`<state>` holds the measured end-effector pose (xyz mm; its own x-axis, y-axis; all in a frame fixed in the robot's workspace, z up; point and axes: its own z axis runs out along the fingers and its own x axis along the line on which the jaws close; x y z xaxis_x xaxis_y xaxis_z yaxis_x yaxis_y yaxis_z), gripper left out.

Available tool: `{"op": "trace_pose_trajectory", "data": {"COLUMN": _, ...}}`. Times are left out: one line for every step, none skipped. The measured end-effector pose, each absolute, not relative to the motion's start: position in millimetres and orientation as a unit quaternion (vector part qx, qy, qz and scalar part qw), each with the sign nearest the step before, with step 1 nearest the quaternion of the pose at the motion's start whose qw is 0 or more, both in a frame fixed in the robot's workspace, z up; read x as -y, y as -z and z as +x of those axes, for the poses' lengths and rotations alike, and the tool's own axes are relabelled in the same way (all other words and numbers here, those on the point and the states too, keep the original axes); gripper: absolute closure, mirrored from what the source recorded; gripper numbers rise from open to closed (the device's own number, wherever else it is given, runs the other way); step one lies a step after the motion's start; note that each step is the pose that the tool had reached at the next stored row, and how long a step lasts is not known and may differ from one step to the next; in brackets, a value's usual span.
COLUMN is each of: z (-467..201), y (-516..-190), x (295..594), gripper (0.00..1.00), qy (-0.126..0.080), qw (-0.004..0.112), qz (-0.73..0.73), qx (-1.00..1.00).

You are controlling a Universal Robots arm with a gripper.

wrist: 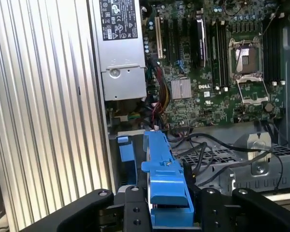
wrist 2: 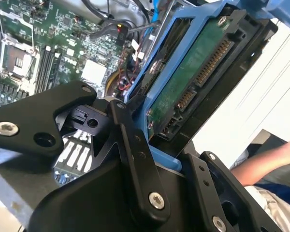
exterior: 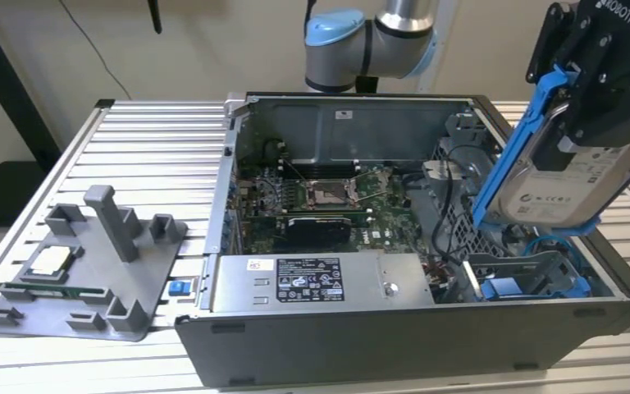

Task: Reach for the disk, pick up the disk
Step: 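Pick up the disk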

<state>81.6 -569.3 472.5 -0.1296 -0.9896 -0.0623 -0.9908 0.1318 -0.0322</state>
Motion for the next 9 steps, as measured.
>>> {"op": "trace_pose_trajectory", "data": {"z": 82, "y": -471, "x": 570, "gripper": 1.00, "qy": -0.008, "qw": 0.034, "qz": -0.660, "qx": -0.751}}
{"op": "trace_pose_trajectory", "data": {"z": 82, "y": -469, "x": 570, "gripper": 1.00, "qy": -0.008, "qw": 0.034, "qz": -0.661, "qx": -0.750}}
{"op": "trace_pose_trajectory", "data": {"z": 81, "y": -467, "x": 571, "gripper": 1.00, "qy": -0.009, "qw": 0.034, "qz": -0.662, "qx": -0.749}}
{"op": "trace_pose_trajectory", "data": {"z": 82, "y": -465, "x": 571, "gripper": 1.00, "qy": -0.009, "qw": 0.034, "qz": -0.664, "qx": -0.747}}
{"op": "trace_pose_trajectory", "data": {"z": 82, "y": -464, "x": 572, "gripper": 1.00, "qy": -0.009, "qw": 0.034, "qz": -0.666, "qx": -0.745}}
{"op": "trace_pose_trajectory", "data": {"z": 82, "y": -462, "x": 572, "gripper": 1.00, "qy": -0.009, "qw": 0.033, "qz": -0.669, "qx": -0.742}}
{"op": "trace_pose_trajectory", "data": {"z": 82, "y": -460, "x": 573, "gripper": 1.00, "qy": -0.010, "qw": 0.033, "qz": -0.671, "qx": -0.740}}
{"op": "trace_pose_trajectory", "data": {"z": 82, "y": -458, "x": 574, "gripper": 1.00, "qy": -0.010, "qw": 0.033, "qz": -0.674, "qx": -0.738}}
{"op": "trace_pose_trajectory", "data": {"z": 82, "y": -457, "x": 575, "gripper": 1.00, "qy": -0.010, "qw": 0.032, "qz": -0.676, "qx": -0.736}}
